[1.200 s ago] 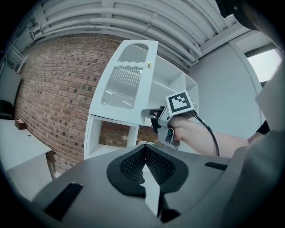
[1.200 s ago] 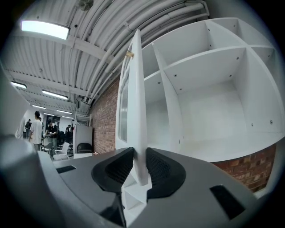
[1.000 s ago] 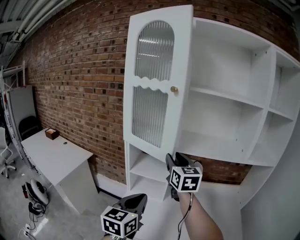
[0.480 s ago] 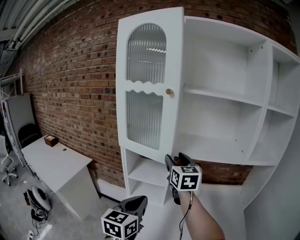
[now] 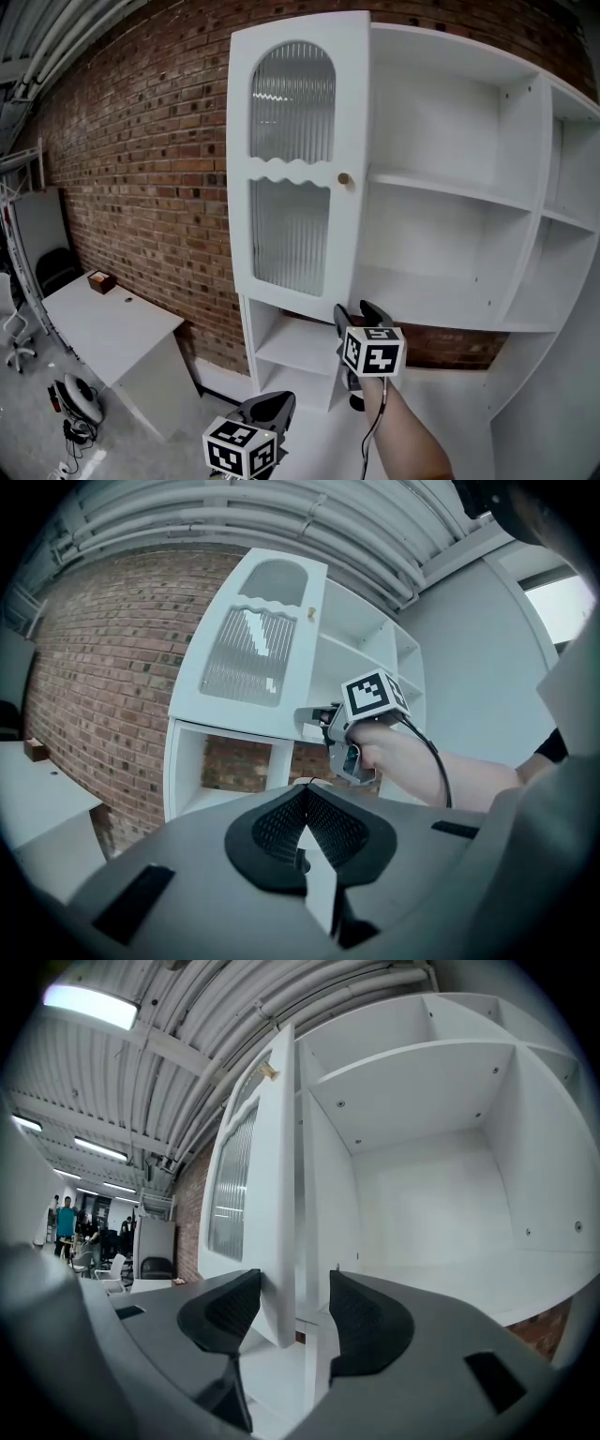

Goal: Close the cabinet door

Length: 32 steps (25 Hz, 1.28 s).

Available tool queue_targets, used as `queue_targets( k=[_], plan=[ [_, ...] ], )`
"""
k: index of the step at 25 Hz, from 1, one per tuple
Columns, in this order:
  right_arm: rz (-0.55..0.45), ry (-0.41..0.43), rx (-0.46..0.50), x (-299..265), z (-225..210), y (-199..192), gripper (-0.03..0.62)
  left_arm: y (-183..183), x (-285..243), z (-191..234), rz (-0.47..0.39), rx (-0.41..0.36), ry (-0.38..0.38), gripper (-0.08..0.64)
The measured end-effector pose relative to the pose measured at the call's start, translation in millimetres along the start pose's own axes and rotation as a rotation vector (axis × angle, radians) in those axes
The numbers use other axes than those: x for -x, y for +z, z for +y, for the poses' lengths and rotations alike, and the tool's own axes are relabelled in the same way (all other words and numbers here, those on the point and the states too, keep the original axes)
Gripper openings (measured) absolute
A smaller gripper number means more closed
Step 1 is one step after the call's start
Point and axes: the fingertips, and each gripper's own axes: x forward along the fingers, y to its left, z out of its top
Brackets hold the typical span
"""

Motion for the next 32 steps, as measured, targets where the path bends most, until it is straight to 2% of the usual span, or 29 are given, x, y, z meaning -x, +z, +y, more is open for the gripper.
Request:
queue_targets(
  k=[18, 32],
  plan=[
    [0.0, -0.005, -0.021, -27.4, -13.7, -1.4, 0.239, 1.9, -11.0, 18.5, 0.007, 0.001, 0.024, 0.008],
    [0.001, -0.002, -0.035, -20.8, -16.5, -3.1, 0.23, 1.9, -6.4, 20.0, 0.009, 0.009, 0.035, 0.008]
  ],
)
